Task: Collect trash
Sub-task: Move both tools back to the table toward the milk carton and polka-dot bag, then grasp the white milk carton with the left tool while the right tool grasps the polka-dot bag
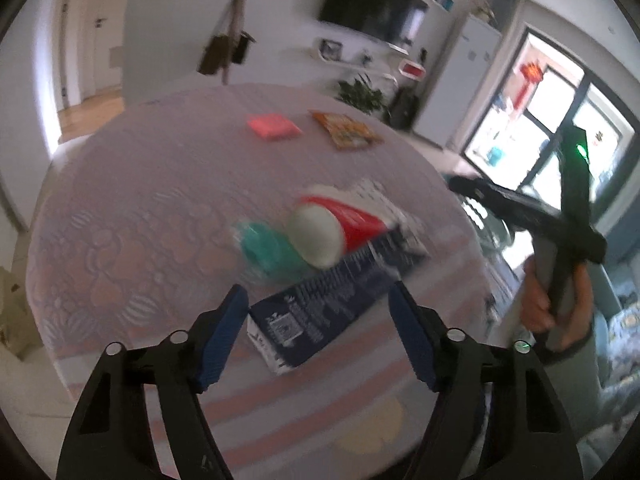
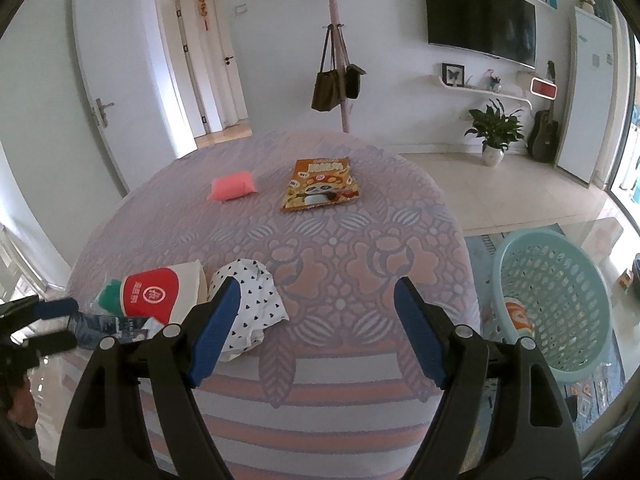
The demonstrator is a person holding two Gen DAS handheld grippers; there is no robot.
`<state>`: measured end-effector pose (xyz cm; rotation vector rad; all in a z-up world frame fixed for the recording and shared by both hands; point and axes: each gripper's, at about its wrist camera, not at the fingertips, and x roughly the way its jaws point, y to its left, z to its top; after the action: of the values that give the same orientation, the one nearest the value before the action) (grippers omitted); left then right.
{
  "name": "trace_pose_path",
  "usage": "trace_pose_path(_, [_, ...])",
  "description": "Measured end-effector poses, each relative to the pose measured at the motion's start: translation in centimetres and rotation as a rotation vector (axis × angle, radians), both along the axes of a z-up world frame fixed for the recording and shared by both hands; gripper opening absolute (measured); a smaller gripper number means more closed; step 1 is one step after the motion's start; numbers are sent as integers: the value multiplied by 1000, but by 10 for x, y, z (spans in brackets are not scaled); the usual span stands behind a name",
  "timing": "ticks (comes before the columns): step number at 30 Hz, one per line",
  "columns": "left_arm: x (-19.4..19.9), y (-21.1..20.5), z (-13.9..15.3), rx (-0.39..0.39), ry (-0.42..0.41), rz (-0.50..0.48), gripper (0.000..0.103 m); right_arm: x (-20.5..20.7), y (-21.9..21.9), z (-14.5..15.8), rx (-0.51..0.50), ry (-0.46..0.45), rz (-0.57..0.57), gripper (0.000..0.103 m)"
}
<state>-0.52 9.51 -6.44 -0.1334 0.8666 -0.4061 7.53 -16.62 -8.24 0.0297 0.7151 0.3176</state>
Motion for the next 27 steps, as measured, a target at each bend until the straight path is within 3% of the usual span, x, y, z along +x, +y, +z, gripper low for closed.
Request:
trace_pose_path(6, [-13, -26, -1, -19, 48, -109, 69, 5, 5, -10, 7, 36, 24, 75])
trace_pose_path(13, [8, -67, -27, 95, 127, -128, 70, 12, 5, -23, 21, 91, 42, 75])
trace_pose_path(16, [9, -73, -30, 68, 137, -156, 75, 11, 7, -22, 21, 90, 59, 75])
trace_pose_path(23, [-2, -82, -33, 96, 137, -205, 84, 16, 32, -27, -6, 116, 155, 75])
trace_pose_path(27, [-4, -93, -43, 166, 144, -204, 84, 20, 48, -34, -62, 141, 183, 75])
